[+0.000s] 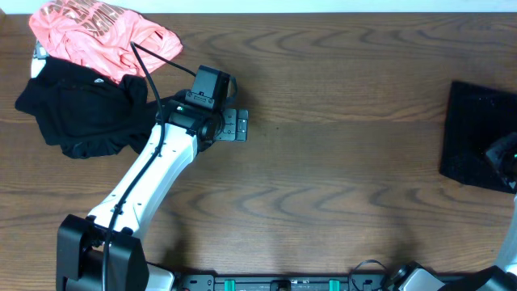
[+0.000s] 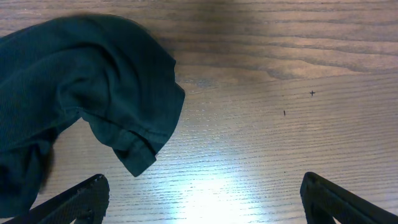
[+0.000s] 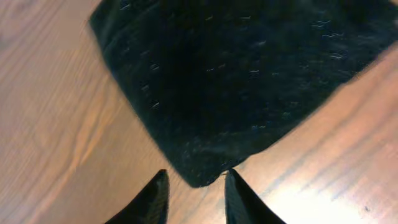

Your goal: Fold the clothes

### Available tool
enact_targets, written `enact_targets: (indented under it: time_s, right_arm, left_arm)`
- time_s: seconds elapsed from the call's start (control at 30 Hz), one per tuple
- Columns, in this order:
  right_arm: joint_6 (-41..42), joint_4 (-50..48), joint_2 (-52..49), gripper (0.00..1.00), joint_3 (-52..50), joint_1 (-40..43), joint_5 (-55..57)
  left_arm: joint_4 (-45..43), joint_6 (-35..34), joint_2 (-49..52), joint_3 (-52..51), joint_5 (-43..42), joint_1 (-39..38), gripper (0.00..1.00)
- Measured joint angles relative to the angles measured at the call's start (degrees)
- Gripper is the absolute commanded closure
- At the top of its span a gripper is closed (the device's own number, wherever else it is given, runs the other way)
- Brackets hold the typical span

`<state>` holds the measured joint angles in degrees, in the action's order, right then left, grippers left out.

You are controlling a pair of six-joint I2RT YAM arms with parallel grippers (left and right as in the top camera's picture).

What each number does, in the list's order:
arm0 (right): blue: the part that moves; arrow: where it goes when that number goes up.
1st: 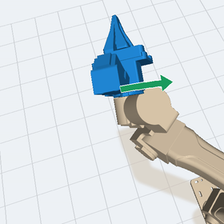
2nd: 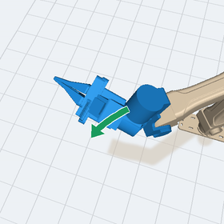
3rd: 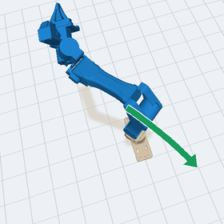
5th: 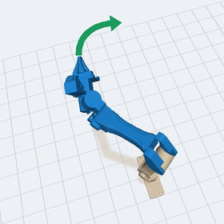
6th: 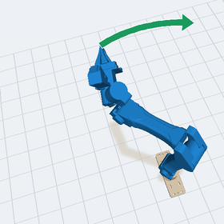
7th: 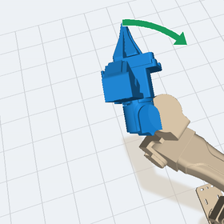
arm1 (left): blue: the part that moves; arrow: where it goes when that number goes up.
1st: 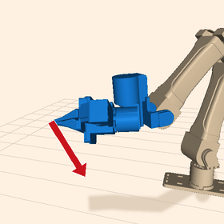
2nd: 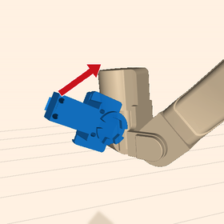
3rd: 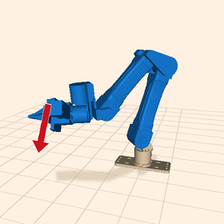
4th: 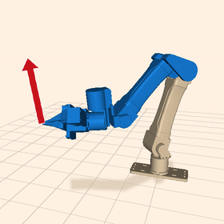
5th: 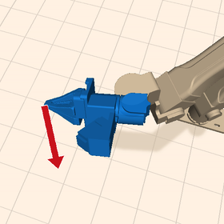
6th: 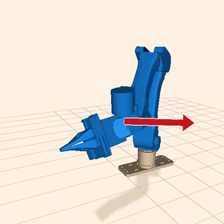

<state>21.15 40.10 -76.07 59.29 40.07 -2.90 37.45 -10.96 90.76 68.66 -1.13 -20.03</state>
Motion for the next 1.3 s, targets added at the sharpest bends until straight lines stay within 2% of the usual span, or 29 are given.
enact_targets:
  time_s: [0.03,0.1,0.37,0.4,0.47,0.57,0.63,0.87,1.3]
  right_arm:
    - [1.6,-0.3,-0.5,0.57,0.0,0.0,2.1]
    - [5.2,-0.7,-1.4,0.49,0.0,0.2,6.1]
    - [14.3,-7.0,-7.6,0.49,0.0,6.8,14.0]
    - [14.6,-7.5,-8.4,0.5,0.0,8.0,14.1]
    - [14.8,-8.2,-10.1,0.61,0.0,10.3,13.8]
    - [13.8,-10.6,-13.3,0.81,0.0,14.0,11.3]
    - [12.5,-13.1,-15.7,0.98,-0.1,16.3,9.0]
    - [7.6,-22.1,-21.4,0.99,-0.1,20.0,3.0]
    - [0.4,-35.7,-30.9,0.99,-0.1,20.1,-3.0]
  left_arm:
    - [0.0,0.0,0.0,0.0,0.0,0.0,0.02]
    - [0.0,0.0,0.0,0.0,0.0,0.0,0.02]
    - [0.0,0.0,0.0,0.0,0.0,0.0,0.02]
    - [0.0,0.0,0.0,0.0,0.0,0.0,0.02]
    - [0.0,0.0,0.0,0.0,0.0,0.0,0.02]
    - [-0.2,0.0,0.0,0.0,0.0,0.0,0.02]
    - [-0.4,0.0,0.1,0.0,0.0,0.0,0.02]
    - [-0.4,0.0,2.1,0.0,0.0,0.0,0.02]
    - [-2.1,0.0,4.4,0.0,0.0,0.0,0.02]
